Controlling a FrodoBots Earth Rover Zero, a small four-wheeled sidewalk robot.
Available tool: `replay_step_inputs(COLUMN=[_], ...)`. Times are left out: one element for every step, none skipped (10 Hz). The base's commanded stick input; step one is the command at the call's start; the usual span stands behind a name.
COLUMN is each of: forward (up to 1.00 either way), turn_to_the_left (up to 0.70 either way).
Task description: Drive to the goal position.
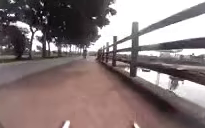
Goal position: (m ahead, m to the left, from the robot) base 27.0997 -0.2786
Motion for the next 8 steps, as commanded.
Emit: replay_step_inputs(forward=[1.0,1.0,1.0,1.0,1.0,1.0,1.0,1.0], turn_to_the_left=[0.0,0.0,0.0,0.0,0.0,0.0,0.0,0.0])
